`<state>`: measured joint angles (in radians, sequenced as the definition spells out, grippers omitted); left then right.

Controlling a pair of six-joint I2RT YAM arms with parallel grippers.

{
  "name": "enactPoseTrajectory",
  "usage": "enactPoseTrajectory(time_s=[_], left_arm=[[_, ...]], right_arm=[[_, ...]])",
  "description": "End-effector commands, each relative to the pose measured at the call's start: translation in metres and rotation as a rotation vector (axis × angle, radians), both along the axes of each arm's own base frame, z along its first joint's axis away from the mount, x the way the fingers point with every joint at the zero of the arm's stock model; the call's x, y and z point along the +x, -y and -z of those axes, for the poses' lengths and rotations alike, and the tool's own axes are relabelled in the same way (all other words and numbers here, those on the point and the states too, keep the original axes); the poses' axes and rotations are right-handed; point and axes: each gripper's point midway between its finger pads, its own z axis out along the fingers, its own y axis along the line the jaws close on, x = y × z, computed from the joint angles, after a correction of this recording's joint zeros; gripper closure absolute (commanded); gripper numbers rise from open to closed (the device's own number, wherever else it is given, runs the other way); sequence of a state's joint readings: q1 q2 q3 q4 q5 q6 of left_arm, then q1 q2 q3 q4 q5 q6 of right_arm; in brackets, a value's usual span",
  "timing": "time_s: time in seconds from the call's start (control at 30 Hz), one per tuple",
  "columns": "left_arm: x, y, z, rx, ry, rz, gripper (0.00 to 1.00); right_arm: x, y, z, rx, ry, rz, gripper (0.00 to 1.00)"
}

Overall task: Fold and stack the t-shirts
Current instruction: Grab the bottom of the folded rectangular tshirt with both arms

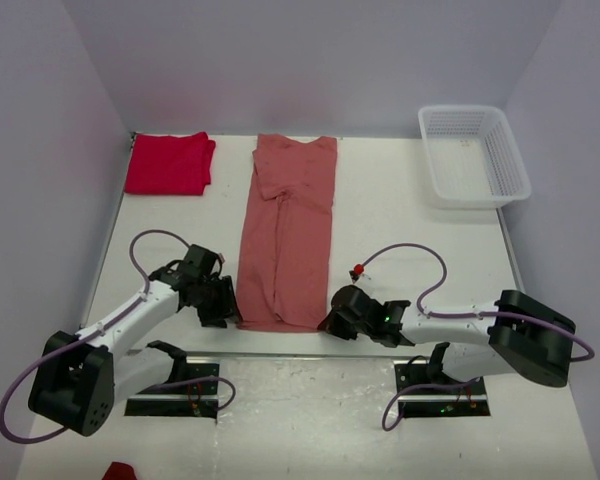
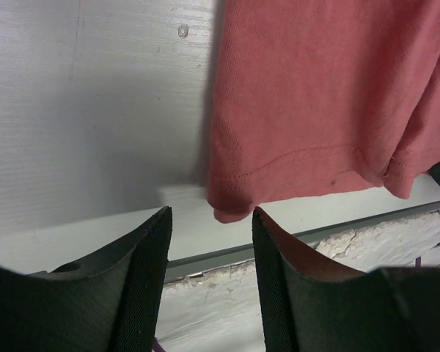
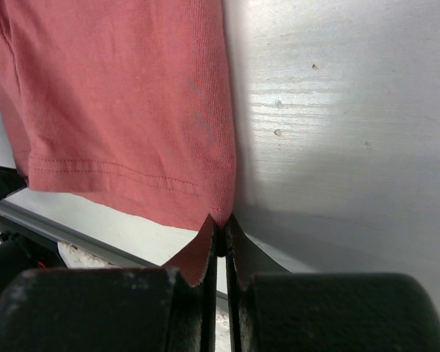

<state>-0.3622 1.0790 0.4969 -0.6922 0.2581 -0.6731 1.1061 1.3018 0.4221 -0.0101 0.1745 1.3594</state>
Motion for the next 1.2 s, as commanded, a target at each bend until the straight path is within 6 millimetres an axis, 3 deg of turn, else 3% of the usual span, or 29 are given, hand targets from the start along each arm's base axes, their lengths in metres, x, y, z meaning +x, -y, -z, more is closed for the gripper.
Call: enactPoseTrajectory(time_s=[0.0, 0.27, 0.6, 0.8, 0.9, 1.17], left_arm=[[0.015, 0.011, -0.008, -0.044, 0.039, -0.007, 0.51], [0.020, 0.014, -0.004, -0.047, 0.037, -0.009, 0.53], [0.011, 0.023, 0.003, -0.114, 0.001, -0.007, 0.61], [0.007, 0.027, -0.001, -0.144, -0.001, -0.001, 0.81], [0.008, 0.027, -0.002, -0.145, 0.000, -0.002, 1.00], [0.014, 0.017, -0.028, -0.099, 0.058, -0.056, 1.00]], right_arm=[[0.002, 0.015, 0.006, -0.058, 0.025, 0.024, 1.00], [0.001, 0.016, 0.008, -0.056, 0.023, 0.024, 1.00], [0.000, 0.018, 0.010, -0.062, 0.016, 0.032, 1.00], [0.000, 0.019, 0.012, -0.066, 0.011, 0.037, 1.00], [0.000, 0.018, 0.013, -0.068, 0.007, 0.033, 1.00], [-0.001, 0.031, 0.009, -0.134, 0.003, 0.049, 1.00]])
